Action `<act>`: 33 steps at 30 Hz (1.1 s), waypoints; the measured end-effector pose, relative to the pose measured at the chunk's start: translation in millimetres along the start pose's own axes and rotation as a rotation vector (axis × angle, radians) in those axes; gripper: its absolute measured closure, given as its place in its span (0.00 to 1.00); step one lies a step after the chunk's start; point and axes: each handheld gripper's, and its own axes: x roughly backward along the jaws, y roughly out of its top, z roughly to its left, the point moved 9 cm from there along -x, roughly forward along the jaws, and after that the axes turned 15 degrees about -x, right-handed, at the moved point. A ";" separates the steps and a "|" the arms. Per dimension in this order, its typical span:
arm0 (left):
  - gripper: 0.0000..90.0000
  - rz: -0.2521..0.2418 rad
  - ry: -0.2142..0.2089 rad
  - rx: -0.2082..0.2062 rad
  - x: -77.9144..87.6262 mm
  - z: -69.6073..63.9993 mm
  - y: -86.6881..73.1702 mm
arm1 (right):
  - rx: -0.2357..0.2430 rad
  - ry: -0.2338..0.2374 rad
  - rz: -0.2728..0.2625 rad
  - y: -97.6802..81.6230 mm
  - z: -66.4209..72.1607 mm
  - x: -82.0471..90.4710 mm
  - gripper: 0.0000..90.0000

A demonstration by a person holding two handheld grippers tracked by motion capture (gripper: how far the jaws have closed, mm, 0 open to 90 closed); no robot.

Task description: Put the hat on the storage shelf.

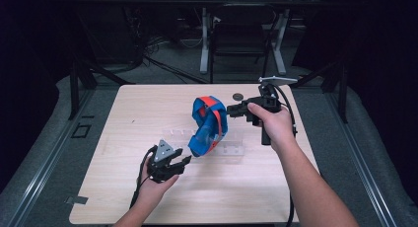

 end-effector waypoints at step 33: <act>0.51 0.023 0.025 0.088 29.6 26.9 -34.6 | 0.060 -0.106 -0.034 -16.2 -31.9 29.1 0.72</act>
